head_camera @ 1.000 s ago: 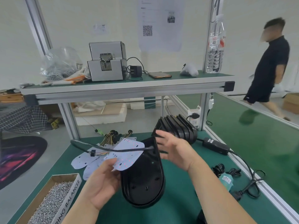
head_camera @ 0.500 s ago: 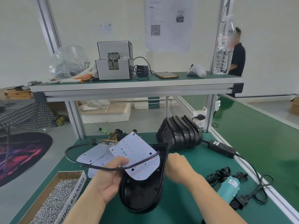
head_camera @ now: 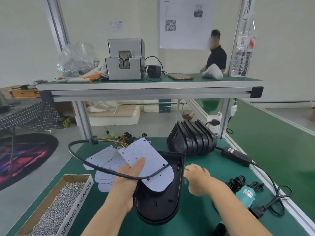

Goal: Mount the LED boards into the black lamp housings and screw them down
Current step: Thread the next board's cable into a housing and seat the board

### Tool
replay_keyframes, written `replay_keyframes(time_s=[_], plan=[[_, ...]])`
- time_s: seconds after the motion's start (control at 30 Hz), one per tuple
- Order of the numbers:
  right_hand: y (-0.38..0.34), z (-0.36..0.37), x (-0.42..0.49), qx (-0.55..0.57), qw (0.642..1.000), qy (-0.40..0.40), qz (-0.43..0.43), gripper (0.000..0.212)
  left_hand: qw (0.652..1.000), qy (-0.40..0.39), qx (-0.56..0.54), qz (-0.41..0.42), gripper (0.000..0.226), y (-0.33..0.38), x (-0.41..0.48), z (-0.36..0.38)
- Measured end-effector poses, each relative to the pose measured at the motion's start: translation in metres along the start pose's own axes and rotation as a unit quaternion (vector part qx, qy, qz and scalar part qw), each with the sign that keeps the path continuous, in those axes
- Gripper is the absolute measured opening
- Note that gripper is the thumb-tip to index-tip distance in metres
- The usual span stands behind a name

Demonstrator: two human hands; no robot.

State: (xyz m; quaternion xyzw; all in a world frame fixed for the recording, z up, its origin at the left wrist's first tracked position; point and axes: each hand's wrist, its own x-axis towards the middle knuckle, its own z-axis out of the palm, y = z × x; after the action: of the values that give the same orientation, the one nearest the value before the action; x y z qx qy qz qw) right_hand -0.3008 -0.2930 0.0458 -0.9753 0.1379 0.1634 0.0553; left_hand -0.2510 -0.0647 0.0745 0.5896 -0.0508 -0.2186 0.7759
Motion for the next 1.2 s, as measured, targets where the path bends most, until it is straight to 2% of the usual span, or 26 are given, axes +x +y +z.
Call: replay_keyframes(time_s=[0.03, 0.07, 0.13, 0.17, 0.2, 0.27, 0.33, 0.37, 0.47, 0.6, 0.67, 0.77, 0.83, 0.93, 0.97, 1.0, 1.07, 1.1, 1.13, 1.17, 1.2], plan=[[0.003, -0.010, -0.007, 0.089, 0.996, 0.026, -0.015, 0.066, 1.000, 0.002, 0.027, 0.009, 0.023, 0.001, 0.001, 0.001], [0.005, -0.023, -0.015, 0.166, 0.981, 0.100, -0.027, 0.069, 0.999, 0.005, 0.051, 0.017, 0.020, 0.001, 0.002, 0.002], [-0.010, -0.045, -0.036, 0.254, 0.915, 0.293, -0.112, 0.052, 0.997, 0.020, 0.074, 0.028, 0.015, 0.001, 0.004, 0.006], [-0.026, -0.052, -0.051, 0.278, 0.883, 0.325, -0.192, 0.039, 0.995, 0.029, 0.089, 0.036, 0.012, 0.001, 0.004, 0.008], [-0.047, -0.056, -0.065, 0.277, 0.871, 0.300, -0.271, 0.032, 0.992, 0.039, 0.113, 0.044, 0.009, 0.001, 0.004, 0.011], [-0.085, -0.052, -0.085, 0.198, 0.887, 0.228, -0.349, 0.033, 0.985, 0.053, 0.156, 0.050, 0.018, -0.001, 0.006, 0.015], [-0.099, -0.047, -0.085, 0.082, 0.905, 0.257, -0.329, 0.032, 0.987, 0.046, 0.146, 0.040, 0.030, -0.002, 0.006, 0.016], [-0.097, -0.049, -0.083, 0.062, 0.903, 0.285, -0.315, 0.025, 0.988, 0.038, 0.143, 0.039, 0.031, -0.003, 0.005, 0.015], [-0.083, -0.057, -0.075, 0.144, 0.863, 0.346, -0.339, 0.004, 0.992, 0.019, 0.122, 0.034, 0.029, -0.003, 0.004, 0.007], [-0.055, -0.063, -0.056, 0.323, 0.807, 0.439, -0.228, 0.015, 0.997, -0.050, 0.063, -0.002, 0.020, -0.001, 0.007, -0.014], [-0.040, -0.067, -0.044, 0.446, 0.770, 0.424, -0.168, 0.015, 0.995, -0.080, 0.053, -0.011, 0.024, 0.000, 0.006, -0.023], [-0.024, -0.067, -0.028, 0.557, 0.747, 0.346, -0.112, 0.013, 0.992, -0.112, 0.048, -0.020, 0.032, -0.002, 0.002, -0.032], [-0.021, -0.066, -0.021, 0.609, 0.733, 0.280, -0.117, 0.013, 0.993, -0.114, 0.026, -0.025, 0.032, -0.003, 0.000, -0.032], [-0.025, -0.065, -0.020, 0.706, 0.671, 0.173, -0.149, 0.025, 0.995, -0.082, -0.053, -0.027, 0.030, -0.003, -0.001, -0.030], [-0.028, -0.065, -0.019, 0.719, 0.662, 0.144, -0.157, 0.028, 0.994, -0.072, -0.078, -0.024, 0.027, -0.001, -0.002, -0.029], [-0.029, -0.063, -0.018, 0.700, 0.683, 0.136, -0.159, 0.030, 0.993, -0.068, -0.096, -0.022, 0.026, 0.001, -0.002, -0.027], [-0.028, -0.061, -0.015, 0.547, 0.802, 0.199, -0.136, 0.032, 0.991, -0.064, -0.113, -0.019, 0.025, 0.006, -0.004, -0.023], [-0.027, -0.063, -0.015, 0.459, 0.846, 0.241, -0.125, 0.032, 0.991, -0.063, -0.116, -0.019, 0.026, 0.008, -0.005, -0.021], [-0.026, -0.065, -0.014, 0.409, 0.865, 0.264, -0.122, 0.030, 0.991, -0.061, -0.119, -0.021, 0.028, 0.010, -0.007, -0.019], [-0.023, -0.066, -0.013, 0.412, 0.864, 0.262, -0.126, 0.023, 0.991, -0.059, -0.121, -0.023, 0.031, 0.013, -0.007, -0.017], [-0.021, -0.067, -0.012, 0.464, 0.844, 0.232, -0.134, 0.015, 0.990, -0.056, -0.124, -0.026, 0.035, 0.015, -0.008, -0.015]])
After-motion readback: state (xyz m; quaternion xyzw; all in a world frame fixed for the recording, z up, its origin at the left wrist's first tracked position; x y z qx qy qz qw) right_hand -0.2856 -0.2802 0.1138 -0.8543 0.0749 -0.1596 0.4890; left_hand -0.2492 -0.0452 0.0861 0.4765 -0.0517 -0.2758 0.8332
